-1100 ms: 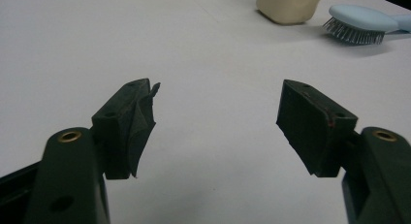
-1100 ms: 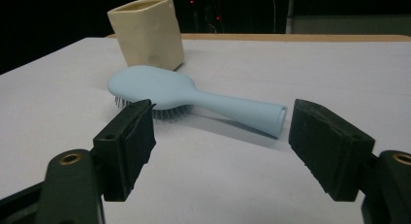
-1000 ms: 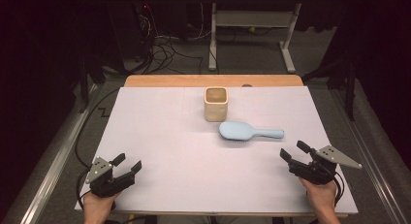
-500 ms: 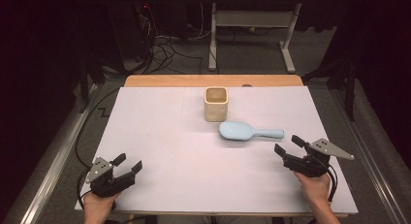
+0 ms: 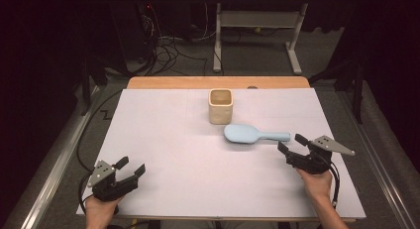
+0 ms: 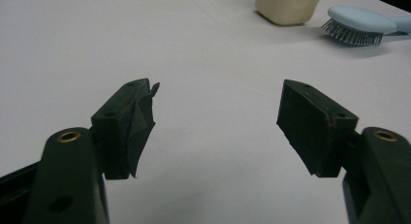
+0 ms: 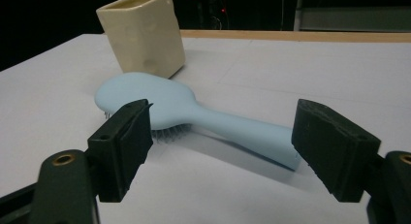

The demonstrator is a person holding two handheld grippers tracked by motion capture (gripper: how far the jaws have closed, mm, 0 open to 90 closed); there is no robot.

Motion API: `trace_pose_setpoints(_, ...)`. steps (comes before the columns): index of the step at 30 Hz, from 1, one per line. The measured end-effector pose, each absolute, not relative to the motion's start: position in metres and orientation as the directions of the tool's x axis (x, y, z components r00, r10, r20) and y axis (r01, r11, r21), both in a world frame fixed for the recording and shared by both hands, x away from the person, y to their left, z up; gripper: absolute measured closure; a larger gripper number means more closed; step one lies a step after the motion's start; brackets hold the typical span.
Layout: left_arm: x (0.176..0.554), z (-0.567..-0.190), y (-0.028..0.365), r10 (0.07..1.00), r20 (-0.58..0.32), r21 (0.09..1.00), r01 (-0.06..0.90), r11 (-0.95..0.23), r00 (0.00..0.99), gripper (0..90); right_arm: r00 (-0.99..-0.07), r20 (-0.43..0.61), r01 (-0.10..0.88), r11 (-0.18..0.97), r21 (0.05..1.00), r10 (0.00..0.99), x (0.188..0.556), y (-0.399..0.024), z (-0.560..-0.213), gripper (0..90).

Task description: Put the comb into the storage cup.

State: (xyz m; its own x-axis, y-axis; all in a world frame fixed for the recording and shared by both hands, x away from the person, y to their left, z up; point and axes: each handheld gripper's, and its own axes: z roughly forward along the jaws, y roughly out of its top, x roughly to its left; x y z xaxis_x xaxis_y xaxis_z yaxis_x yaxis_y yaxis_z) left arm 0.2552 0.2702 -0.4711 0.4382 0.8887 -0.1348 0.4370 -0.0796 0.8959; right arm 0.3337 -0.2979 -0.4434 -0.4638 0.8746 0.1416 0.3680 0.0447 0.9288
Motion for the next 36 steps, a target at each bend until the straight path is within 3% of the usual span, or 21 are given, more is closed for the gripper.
trace_pose_setpoints(20, 0.256, -0.471, 0.27, 0.887, -0.134, 0.896, 0.437, -0.082, 0.442, 29.3, -0.447, 0.131, 0.371, 0.05, 0.927, 0.885, 0.361, -0.282, -0.438, 26.4)
trace_pose_setpoints(36, 0.256, -0.471, 0.27, 0.888, -0.132, 0.894, 0.439, -0.085, 0.44, 29.3, -0.448, 0.053, 0.433, 0.164, 0.886, 0.892, 0.389, -0.264, -0.431, 30.8)
